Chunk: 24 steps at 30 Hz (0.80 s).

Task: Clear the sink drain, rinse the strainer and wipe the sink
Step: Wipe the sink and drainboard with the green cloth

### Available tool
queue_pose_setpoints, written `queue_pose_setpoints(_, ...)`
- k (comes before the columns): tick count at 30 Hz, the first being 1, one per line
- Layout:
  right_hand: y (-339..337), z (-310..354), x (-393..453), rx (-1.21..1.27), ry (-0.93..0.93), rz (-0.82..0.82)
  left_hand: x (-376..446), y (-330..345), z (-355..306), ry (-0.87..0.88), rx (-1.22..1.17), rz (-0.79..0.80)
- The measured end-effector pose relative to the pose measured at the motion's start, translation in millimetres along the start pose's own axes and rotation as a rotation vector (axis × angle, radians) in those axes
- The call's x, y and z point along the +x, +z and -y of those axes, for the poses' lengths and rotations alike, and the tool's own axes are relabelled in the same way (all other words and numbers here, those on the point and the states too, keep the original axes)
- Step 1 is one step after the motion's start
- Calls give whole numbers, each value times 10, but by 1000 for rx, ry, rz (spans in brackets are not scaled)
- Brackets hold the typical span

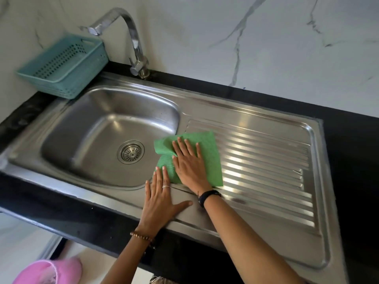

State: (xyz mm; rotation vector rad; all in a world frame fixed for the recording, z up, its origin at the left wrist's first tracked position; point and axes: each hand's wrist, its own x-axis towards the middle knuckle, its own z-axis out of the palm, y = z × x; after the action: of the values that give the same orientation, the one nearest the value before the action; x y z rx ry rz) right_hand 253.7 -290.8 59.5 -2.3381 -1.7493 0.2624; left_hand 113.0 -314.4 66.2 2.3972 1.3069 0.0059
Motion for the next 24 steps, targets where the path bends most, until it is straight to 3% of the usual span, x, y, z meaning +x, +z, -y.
queue_pose_setpoints(7, -211, -793, -665, -9, 167, -39, -62, 8, -88, 119, 47, 100)
queue_pose_setpoints(12, -439, -1581, -1323, -12, 334, -97, -206, 265, -634, 278, 33, 181)
queue_pose_setpoints(15, -557, -1928, -1645, -23, 433, -128, -291, 384, -861, 271, 40, 177)
queue_pose_setpoints(20, -523, -1972, -1920, -45, 534, -158, -310, 331, -823, 294, 14, 165)
queue_pose_setpoints(24, -438, -1863, -1982, -58, 618, -164, -290, 206, -596, 251, -93, 11)
